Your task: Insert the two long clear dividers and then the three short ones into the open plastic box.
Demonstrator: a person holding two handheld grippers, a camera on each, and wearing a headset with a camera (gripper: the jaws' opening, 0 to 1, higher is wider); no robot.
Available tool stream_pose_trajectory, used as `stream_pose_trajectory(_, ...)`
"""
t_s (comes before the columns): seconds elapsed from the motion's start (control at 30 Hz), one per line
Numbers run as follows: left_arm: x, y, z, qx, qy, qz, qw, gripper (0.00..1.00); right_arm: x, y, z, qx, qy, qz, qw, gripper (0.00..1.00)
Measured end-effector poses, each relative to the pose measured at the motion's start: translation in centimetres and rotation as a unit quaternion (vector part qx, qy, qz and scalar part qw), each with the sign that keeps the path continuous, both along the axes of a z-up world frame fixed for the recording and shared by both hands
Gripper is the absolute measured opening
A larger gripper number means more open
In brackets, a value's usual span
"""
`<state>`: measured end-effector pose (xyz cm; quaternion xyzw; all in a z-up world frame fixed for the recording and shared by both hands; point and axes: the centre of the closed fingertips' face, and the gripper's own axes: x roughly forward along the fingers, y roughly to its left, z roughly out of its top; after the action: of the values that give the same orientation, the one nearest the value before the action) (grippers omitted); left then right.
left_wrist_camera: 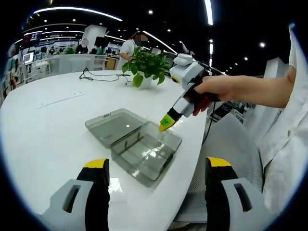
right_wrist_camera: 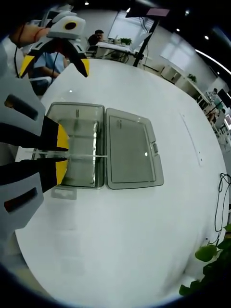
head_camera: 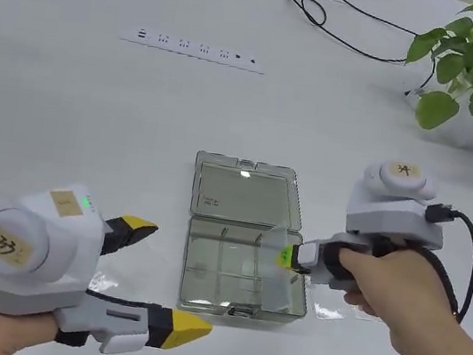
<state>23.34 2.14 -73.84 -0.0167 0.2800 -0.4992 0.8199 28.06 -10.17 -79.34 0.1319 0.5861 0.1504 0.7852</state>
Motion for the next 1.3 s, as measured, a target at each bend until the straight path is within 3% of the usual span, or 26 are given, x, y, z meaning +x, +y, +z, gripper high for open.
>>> stream_pose_trajectory(1.3,-0.10,0.03,-0.35,0.004,0.002,-0.004,1.0000,0.82,-0.15,0.45,0.03,-0.012,-0.013,0.026,0.9995,0.07)
